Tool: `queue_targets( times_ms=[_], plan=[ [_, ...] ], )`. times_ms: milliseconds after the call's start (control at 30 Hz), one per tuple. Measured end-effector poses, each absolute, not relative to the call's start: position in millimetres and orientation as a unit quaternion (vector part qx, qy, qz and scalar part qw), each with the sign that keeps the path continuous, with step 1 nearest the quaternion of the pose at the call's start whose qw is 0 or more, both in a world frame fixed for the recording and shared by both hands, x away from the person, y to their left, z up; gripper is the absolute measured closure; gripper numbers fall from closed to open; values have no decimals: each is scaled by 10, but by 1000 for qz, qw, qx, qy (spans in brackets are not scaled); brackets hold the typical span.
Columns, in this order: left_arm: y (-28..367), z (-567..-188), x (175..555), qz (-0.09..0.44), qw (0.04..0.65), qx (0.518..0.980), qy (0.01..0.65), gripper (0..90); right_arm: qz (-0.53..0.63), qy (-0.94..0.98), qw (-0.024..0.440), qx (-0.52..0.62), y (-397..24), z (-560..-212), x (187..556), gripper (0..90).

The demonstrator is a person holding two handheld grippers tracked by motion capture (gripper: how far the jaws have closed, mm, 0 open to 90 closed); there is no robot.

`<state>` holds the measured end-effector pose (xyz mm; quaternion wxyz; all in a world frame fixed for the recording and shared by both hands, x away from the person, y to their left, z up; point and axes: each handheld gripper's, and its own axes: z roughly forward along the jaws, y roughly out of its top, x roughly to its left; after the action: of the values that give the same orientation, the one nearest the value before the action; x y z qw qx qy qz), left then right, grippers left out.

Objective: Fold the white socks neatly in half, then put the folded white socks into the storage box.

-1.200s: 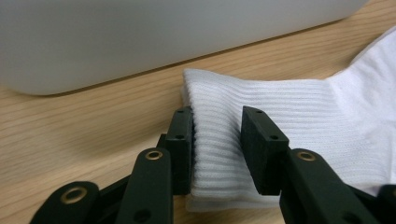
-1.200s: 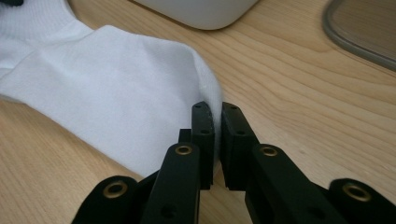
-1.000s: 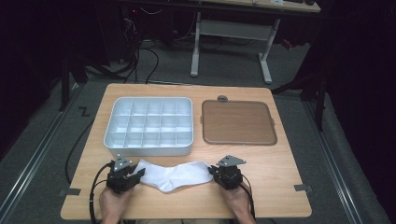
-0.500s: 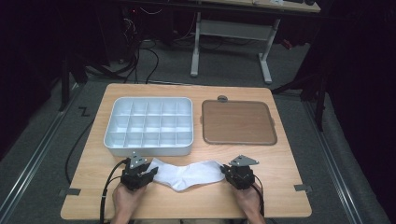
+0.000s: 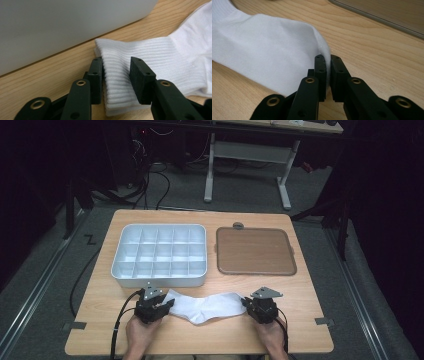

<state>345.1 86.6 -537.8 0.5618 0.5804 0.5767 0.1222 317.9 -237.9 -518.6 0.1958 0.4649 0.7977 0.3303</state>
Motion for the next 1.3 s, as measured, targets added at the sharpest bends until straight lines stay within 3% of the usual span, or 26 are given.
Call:
queue_targets(
  times_ms=[300, 433, 567, 700, 933, 1300],
  plan=[
    [879, -5358, 3470, 122, 559, 570, 589, 561, 326, 800, 190, 466, -2400, -5204, 3190, 839],
    [903, -5324, 3461, 124, 550, 567, 600, 423, 333, 795, 190, 469, -2421, -5188, 3185, 737],
    [925, -5329, 3447, 133, 542, 568, 604, 374, 347, 786, 200, 471, -2431, -5118, 3156, 683],
    [953, -5297, 3442, 134, 544, 556, 614, 372, 365, 779, 206, 466, -2400, -5007, 3133, 676],
    [928, -5323, 3395, 122, 533, 565, 618, 422, 389, 796, 192, 422, -2114, -4868, 3098, 746],
    [865, -5337, 3376, 145, 515, 577, 617, 479, 388, 833, 140, 368, -1473, -5034, 3139, 779]
  ],
)
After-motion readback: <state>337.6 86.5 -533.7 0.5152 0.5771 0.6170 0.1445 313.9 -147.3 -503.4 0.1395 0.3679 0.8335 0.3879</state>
